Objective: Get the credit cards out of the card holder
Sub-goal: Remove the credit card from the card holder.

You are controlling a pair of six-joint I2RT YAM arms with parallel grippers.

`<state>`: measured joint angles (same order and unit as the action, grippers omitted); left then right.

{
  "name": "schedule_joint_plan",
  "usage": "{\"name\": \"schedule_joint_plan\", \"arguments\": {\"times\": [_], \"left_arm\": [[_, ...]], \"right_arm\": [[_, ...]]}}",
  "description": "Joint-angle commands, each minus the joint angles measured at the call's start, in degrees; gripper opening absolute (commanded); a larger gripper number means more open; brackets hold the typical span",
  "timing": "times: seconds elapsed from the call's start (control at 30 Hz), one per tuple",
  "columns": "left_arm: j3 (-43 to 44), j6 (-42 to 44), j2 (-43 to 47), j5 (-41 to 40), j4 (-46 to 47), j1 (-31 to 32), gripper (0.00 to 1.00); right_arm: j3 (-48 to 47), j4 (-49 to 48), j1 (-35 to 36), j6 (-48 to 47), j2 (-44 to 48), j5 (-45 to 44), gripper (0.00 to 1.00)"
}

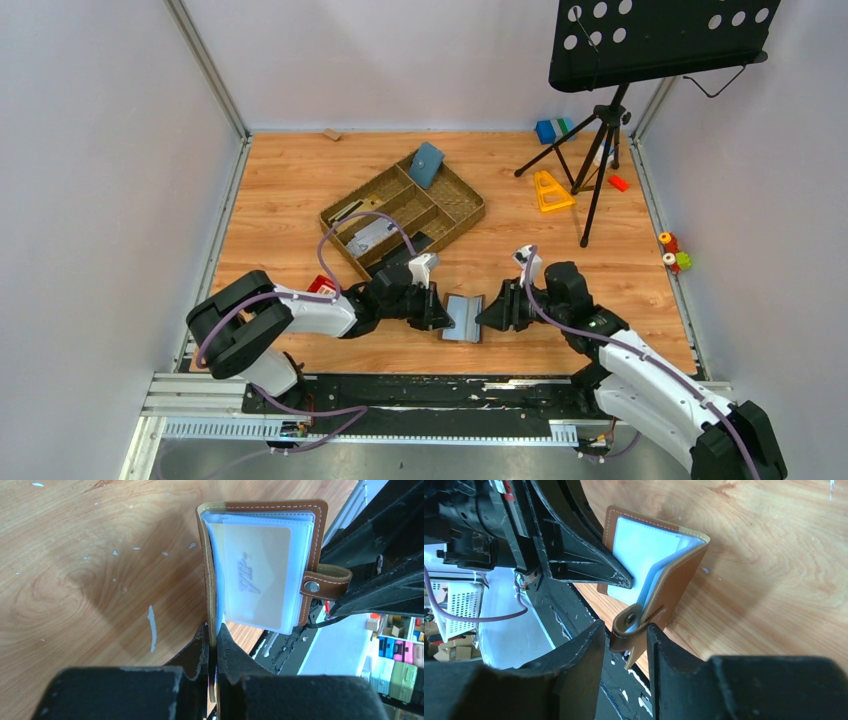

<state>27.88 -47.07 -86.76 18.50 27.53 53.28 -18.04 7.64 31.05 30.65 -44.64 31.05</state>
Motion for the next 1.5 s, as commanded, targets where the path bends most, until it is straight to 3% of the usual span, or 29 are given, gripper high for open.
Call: {"name": "schedule_joint_plan", "arguments": {"times": [0.0, 0.13, 0.27, 0.57, 0.83, 1.2, 1.47], "left_arm": [[2.35, 0.01, -1.31, -0.34, 0.0, 0.42, 0.0], [2.18, -0.17, -1.25, 0.17, 0.57, 0.51, 0.0], [2.02, -0.09, -1.03, 0.22, 0.51, 0.5, 0.0], [2.26, -0.14, -1.0, 0.72, 0.75, 0.58, 0.0], [2.87, 0.55, -0.63, 0.06, -0.71, 1.08, 0.0], [3.33, -0.47, -1.43, 0.69, 1.47, 1.55, 0.0], [2.89, -2.53, -2.7, 3.45, 7.36, 1.74, 0.0]], "right_arm": [[-2.62, 4.31, 0.33, -2.57, -1.28, -1.59, 0.33], [-3.95, 6.64, 0.27, -4.52, -3.77, -1.95, 0.31], [-4.08, 6.46, 0.28, -4.56, -5.22, -2.02, 0.18], [-3.8, 5.75, 0.26, -4.3, -5.3, -2.2, 0.14], [-3.74, 4.61, 0.26, -3.57, -6.51, -1.93, 0.26], [-2.9, 1.93, 0.53, -2.35, -5.61, -0.31, 0.34], [-3.81, 0.91, 1.84, -2.11, -9.52, -1.67, 0.32]]}}
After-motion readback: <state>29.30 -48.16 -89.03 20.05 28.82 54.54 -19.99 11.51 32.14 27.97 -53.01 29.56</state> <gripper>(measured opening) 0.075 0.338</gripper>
